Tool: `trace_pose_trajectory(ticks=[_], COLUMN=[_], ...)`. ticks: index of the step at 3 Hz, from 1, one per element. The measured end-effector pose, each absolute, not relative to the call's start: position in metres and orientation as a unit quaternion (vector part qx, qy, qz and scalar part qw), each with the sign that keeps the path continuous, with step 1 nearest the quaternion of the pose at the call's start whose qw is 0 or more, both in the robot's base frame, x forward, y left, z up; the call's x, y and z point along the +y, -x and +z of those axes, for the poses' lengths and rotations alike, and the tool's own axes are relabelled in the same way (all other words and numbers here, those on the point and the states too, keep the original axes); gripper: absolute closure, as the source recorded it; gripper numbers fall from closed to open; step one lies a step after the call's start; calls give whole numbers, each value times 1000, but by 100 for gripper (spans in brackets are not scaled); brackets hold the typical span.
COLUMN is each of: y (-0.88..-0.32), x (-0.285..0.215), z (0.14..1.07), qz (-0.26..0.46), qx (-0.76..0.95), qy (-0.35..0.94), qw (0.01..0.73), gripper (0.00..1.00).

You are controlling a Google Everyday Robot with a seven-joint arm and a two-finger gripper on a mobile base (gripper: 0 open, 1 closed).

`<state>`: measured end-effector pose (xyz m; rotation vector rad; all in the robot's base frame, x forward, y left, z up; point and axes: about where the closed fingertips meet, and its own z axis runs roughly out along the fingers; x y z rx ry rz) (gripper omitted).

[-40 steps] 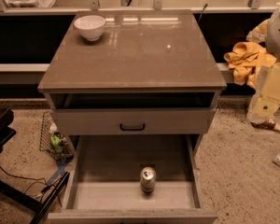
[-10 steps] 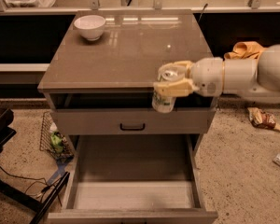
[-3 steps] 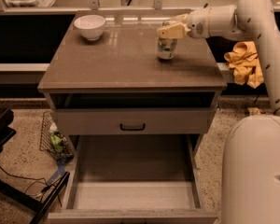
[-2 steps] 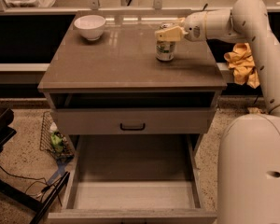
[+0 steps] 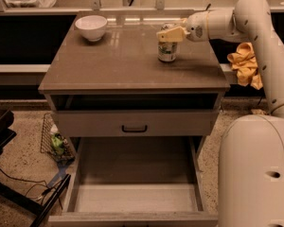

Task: Pick 7up can from middle drawer and place on counter

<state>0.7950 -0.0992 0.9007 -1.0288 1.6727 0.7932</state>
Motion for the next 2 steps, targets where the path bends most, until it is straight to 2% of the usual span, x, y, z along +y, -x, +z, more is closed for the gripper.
trace_pose_trajectory(ticks=[2], y=[-796], x=[-92], z=[897], qz=[331], qx=[688], qy=[426], qw=[487], gripper=[5])
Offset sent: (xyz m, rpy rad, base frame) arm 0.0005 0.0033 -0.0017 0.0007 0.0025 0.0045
